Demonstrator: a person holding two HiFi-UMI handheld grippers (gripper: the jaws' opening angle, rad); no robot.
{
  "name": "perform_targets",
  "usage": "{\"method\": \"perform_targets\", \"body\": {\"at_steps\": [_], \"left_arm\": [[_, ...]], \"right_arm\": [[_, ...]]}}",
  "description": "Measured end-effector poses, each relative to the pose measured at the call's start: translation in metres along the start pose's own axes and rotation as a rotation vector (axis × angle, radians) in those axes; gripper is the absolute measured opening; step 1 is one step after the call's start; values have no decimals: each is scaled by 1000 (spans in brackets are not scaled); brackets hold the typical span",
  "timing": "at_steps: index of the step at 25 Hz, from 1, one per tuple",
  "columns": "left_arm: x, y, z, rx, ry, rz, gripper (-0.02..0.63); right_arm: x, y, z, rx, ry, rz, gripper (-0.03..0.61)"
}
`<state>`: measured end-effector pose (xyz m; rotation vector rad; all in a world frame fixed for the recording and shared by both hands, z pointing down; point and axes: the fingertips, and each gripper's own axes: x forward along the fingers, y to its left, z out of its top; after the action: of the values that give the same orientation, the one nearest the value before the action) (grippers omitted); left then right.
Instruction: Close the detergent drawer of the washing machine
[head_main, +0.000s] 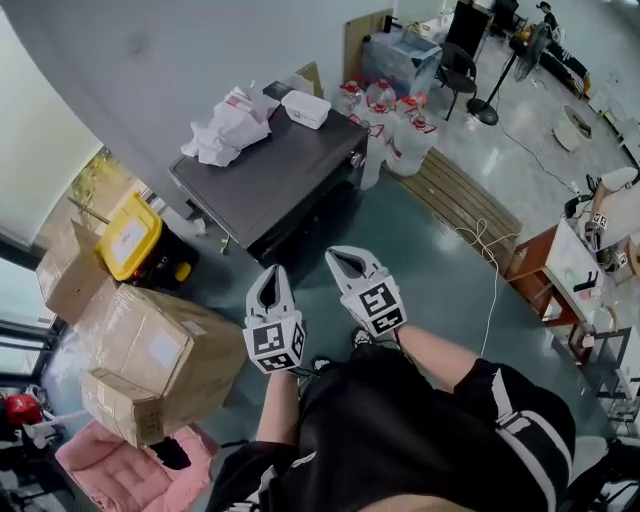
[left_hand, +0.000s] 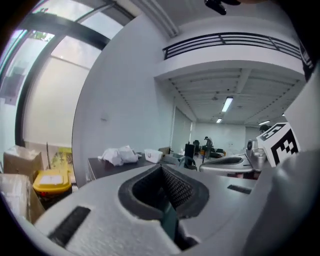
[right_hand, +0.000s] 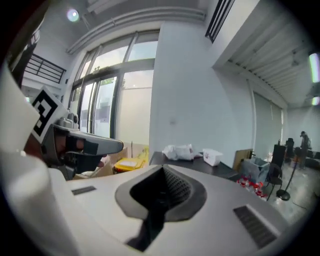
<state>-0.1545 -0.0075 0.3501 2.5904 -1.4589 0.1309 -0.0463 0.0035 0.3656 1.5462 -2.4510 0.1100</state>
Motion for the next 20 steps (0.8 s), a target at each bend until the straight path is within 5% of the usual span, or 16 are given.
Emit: {"method": "perform_targets", "body": {"at_steps": [7, 20], "left_arm": [[-22, 9, 94, 93, -183, 74, 6], [-13, 11, 110, 138, -210, 138, 6]], "right_arm": [[-18, -36, 85, -14, -169, -42, 6], [-10, -55, 111, -72, -251, -39, 6]]}}
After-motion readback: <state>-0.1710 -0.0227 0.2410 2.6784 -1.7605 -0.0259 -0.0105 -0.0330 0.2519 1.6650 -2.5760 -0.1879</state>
